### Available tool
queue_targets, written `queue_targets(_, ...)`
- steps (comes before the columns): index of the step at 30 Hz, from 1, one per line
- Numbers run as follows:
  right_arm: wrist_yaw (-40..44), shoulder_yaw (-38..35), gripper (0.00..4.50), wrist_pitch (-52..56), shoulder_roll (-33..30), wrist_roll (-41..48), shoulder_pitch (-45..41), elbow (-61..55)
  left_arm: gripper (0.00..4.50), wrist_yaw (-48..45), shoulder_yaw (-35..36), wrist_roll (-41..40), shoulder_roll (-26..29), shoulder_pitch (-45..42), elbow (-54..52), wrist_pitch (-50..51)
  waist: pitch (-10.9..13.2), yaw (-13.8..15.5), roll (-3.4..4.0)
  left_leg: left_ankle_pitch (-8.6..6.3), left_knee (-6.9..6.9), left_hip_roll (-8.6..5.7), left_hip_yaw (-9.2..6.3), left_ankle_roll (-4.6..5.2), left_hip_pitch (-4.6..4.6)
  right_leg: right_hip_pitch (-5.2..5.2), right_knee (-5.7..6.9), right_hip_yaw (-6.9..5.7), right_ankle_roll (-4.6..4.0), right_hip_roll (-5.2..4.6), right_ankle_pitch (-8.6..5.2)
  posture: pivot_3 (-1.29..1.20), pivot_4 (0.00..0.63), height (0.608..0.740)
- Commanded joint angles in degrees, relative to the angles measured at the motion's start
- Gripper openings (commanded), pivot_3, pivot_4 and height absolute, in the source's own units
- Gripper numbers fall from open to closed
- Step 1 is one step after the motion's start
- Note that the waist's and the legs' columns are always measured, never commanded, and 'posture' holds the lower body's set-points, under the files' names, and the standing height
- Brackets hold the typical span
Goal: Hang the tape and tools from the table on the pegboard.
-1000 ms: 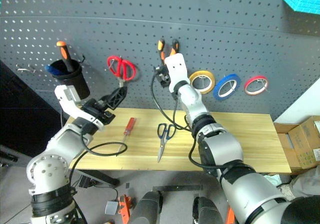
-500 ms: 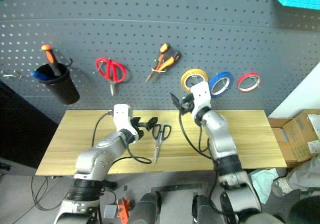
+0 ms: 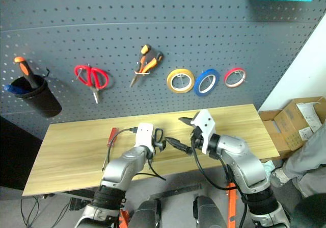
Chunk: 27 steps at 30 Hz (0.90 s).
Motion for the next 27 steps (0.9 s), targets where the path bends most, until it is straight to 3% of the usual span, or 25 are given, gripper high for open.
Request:
queue_targets(1,2.06,-0.31,4.46,0.79,-1.32,2.87,0.49,-1.93,4.5,1.63,0.53,2.04,-1.74,1.17,-6.07,1.81,0.31,0.02,0.03,0.0,0.0,0.0,0.0,0.0,-0.03,0.0,-0.03,0.0,0.02,0.0,0.01,0.05,0.246,0.74)
queue_targets(7,3.14,0.87,4.46,1.25,-3.01,3.5,1.24,-2.36,4.5,1.74,3.24,2.7,-3.67,2.26,-5.62,3.49,0.86,0.03,0.09,-0.02,-0.01,-0.04,0.0,0.02,-0.2,-0.04,-0.24,0.01,0.21,-0.03,0.12,0.05,0.26,0.74)
queue_targets(14,6.9,5.66,4.46,-7.91,-9.97,-4.29,3.18,1.68,4.5,0.68,5.39,3.26,-4.55,1.63,0.57,2.95,1.37,-0.01,0.12,-0.04,-0.02,-0.06,0.0,0.06,-0.26,-0.06,-0.36,-0.01,0.21,-0.03,0.12,0.04,0.269,0.74)
queue_targets(27,7.27,4.76,4.46,-10.39,-10.18,-5.13,2.87,3.44,4.5,-2.77,6.26,3.7,-6.57,0.11,6.9,5.94,1.7,-0.03,0.18,-0.04,0.02,-0.07,0.01,0.05,-0.22,-0.02,-0.35,0.01,0.06,-0.04,0.03,0.02,0.266,0.74)
